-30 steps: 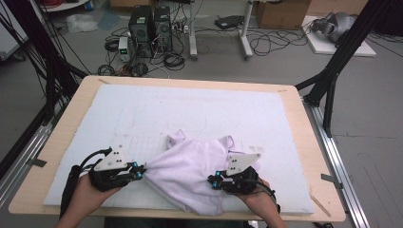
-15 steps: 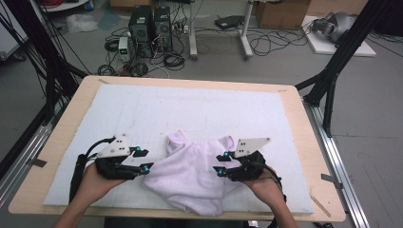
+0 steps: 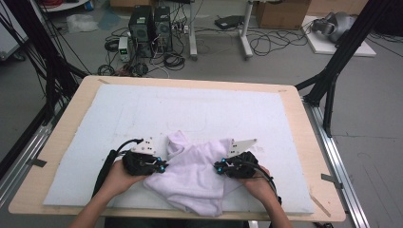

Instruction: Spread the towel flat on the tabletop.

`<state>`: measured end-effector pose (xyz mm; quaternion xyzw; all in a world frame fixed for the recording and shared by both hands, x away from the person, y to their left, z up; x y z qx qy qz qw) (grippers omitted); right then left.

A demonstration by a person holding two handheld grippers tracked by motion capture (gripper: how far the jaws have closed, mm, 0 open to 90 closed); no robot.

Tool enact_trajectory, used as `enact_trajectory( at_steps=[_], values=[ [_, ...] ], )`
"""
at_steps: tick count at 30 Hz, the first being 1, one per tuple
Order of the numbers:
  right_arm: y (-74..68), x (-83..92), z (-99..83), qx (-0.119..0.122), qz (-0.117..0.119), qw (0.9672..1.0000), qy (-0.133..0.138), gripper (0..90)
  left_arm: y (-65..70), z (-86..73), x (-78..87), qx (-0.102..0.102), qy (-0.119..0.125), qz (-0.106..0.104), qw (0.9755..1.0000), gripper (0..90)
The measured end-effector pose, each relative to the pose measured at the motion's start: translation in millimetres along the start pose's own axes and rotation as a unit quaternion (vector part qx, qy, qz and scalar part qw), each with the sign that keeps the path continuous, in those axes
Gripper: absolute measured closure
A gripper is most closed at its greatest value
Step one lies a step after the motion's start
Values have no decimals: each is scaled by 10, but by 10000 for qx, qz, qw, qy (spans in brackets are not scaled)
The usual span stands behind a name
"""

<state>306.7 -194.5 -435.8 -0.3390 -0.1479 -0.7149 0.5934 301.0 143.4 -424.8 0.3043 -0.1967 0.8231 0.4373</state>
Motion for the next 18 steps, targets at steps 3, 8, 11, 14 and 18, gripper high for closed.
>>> enact_trajectory(
  at_steps=[3,8,11,14,18],
  values=[
    [-72,61,14,123,-52,9999,81,856,42,-57,133,-15,82,100,9999,858],
    [-314,140,16,360,42,9992,150,858,155,-149,355,-73,180,184,9996,862],
    [-487,173,-5,467,148,9986,198,858,283,-225,474,-127,221,178,9995,862],
    [-627,164,-33,593,216,9979,127,858,386,-323,535,-193,156,109,9996,861],
    [-739,105,-99,616,366,9974,-105,852,451,-378,565,-193,176,5,9997,822]
  ],
)
Point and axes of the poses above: each handheld gripper's, and its own axes: x roughly backward along the jaws, z roughly out of its top, y roughly to its right, the point moved 1 cm from there along -x, roughly forward along the jaws, and after that the axes turned 11 degrees about z, right-handed, at the moved point
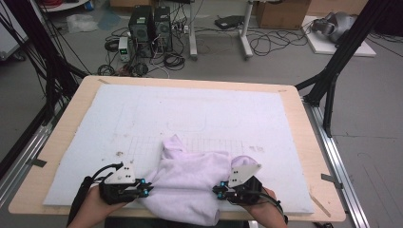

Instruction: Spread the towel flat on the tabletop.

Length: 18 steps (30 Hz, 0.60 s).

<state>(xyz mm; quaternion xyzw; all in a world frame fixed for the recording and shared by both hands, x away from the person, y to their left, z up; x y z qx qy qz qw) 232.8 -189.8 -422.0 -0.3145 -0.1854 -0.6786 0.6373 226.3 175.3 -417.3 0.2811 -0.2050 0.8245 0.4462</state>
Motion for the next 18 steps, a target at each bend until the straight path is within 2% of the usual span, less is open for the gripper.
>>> enact_trajectory(
  at_steps=[2,5,8,10,13,15,18],
  values=[
    [-5,9,0,-34,63,10000,3,814,-29,39,12,-18,43,17,10000,730],
    [22,114,70,-42,60,9995,318,734,-124,135,16,43,174,136,9997,638],
    [112,226,170,-46,-95,9987,500,677,-248,240,-23,107,296,249,9992,618],
    [224,265,218,-68,-282,9983,502,634,-331,304,-86,120,358,322,9988,611],
    [441,251,237,-170,-530,9977,398,588,-457,376,-250,269,351,517,9977,561],
    [590,214,224,-273,-622,9968,410,557,-552,420,-376,351,271,674,9967,529],
    [790,174,194,-426,-567,9967,392,527,-701,489,-554,496,208,748,9957,492]
  ],
)
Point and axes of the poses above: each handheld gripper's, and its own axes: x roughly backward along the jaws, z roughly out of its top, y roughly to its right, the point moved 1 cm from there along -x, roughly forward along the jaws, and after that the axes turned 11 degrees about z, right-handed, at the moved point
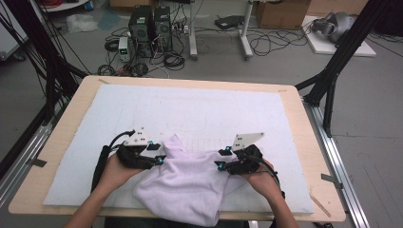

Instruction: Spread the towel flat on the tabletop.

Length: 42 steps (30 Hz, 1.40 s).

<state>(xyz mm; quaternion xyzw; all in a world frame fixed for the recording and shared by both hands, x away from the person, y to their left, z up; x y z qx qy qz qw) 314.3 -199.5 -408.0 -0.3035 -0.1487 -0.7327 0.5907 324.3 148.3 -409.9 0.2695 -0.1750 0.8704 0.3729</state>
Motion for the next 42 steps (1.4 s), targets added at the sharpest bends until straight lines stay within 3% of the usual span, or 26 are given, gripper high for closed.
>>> enact_trajectory(
  at_steps=[2,6,7,8,10,12,15,20,27,31,34,37,41,42],
  values=[
    [117,-43,-20,-162,55,9999,-10,493,-49,31,-128,52,-45,66,10000,434],
    [269,-142,-68,-467,131,9988,-32,494,-40,4,-336,91,-272,-172,9994,434],
    [283,-168,-74,-492,232,9985,-59,556,-27,-9,-361,24,-325,-346,9989,522],
    [284,-190,-75,-478,362,9981,-121,638,-16,-13,-375,-91,-359,-444,9983,670],
    [255,-218,-60,-340,490,9979,-251,798,-1,-9,-359,-196,-380,-395,9983,819],
    [215,-204,-33,-212,467,9984,-252,846,-24,2,-297,-138,-349,-301,9988,846],
    [185,-122,18,-152,359,9992,-131,852,-115,26,-146,49,-110,-65,9999,851],
    [148,35,180,75,164,9998,103,857,-246,117,193,225,283,252,9990,852],
    [49,172,573,605,-57,9978,283,858,-274,379,682,21,702,668,9953,852],
    [56,218,706,758,-204,9965,291,858,-261,470,766,-110,789,780,9938,841],
    [144,248,678,661,-389,9970,140,858,-268,420,644,-28,680,843,9941,710],
    [297,329,507,413,-635,9971,-65,858,-330,266,469,150,521,773,9955,650],
    [515,413,150,-240,-872,9956,-256,851,-378,54,195,370,213,599,9973,627],
    [552,409,62,-423,-884,9949,-254,812,-380,23,132,378,115,566,9976,620]
  ],
)
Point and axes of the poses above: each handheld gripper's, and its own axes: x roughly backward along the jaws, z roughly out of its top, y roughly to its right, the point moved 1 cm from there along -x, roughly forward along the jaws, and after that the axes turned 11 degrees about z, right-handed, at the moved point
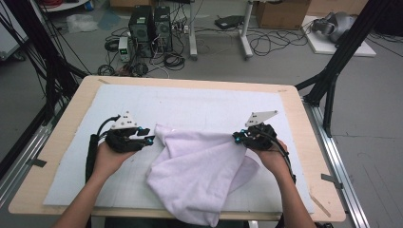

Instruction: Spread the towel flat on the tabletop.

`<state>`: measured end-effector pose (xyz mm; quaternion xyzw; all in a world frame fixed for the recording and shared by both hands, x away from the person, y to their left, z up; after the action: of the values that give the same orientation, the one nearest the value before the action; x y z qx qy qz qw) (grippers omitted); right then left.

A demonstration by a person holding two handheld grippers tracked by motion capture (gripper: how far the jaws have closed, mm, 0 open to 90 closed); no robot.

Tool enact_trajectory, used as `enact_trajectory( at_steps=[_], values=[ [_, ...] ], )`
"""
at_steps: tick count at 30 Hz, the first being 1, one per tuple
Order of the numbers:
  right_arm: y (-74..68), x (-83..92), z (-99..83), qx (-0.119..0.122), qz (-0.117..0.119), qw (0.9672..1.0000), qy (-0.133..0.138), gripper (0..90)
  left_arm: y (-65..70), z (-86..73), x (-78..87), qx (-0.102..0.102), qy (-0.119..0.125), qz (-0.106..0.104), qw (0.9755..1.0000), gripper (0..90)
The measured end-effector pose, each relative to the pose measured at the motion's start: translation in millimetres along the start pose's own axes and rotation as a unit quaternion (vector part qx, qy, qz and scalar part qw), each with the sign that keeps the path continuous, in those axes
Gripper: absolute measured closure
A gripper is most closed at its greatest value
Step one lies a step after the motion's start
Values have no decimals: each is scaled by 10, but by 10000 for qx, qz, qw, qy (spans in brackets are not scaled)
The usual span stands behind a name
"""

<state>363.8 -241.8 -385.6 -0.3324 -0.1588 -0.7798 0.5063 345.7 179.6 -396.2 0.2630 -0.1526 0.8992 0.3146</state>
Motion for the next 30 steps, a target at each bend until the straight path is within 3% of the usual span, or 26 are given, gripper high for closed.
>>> enact_trajectory(
  at_steps=[1,4,9,14,15,17,19,22,26,30],
  values=[
    [29,-25,-73,-179,39,9998,9,767,4,-24,-53,11,-53,-20,10000,612],
    [16,-109,-186,-305,172,9994,-56,659,33,-40,-188,-19,-116,-35,9999,610],
    [-47,-188,-140,-189,304,9993,-111,573,113,-7,-408,-48,-221,-168,9996,553],
    [14,-332,-201,-415,332,9975,-467,598,126,-40,-661,102,-467,4,9989,516],
    [22,-353,-214,-468,342,9970,-509,628,115,-54,-694,171,-502,28,9986,536],
    [28,-399,-229,-472,406,9964,-571,708,89,-78,-728,300,-517,-73,9982,671],
    [11,-432,-221,-379,409,9962,-663,809,83,-77,-707,225,-488,-74,9985,837],
    [-19,-429,-167,-145,385,9973,-603,849,88,-41,-616,33,-423,63,9991,860],
    [-10,-351,-58,-38,334,9992,-233,854,82,35,-393,11,-130,221,9997,862],
    [45,-247,109,77,258,9996,39,856,-37,139,-169,177,184,449,9987,865]
  ],
)
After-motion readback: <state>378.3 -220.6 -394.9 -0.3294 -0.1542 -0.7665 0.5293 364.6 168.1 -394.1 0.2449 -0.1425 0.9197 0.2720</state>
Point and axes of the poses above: each handheld gripper's, and its own axes: x roughly backward along the jaws, z roughly out of its top, y roughly to its right, the point moved 1 cm from there along -x, roughly forward along the jaws, and after that the axes turned 11 degrees about z, right-handed, at the moved point
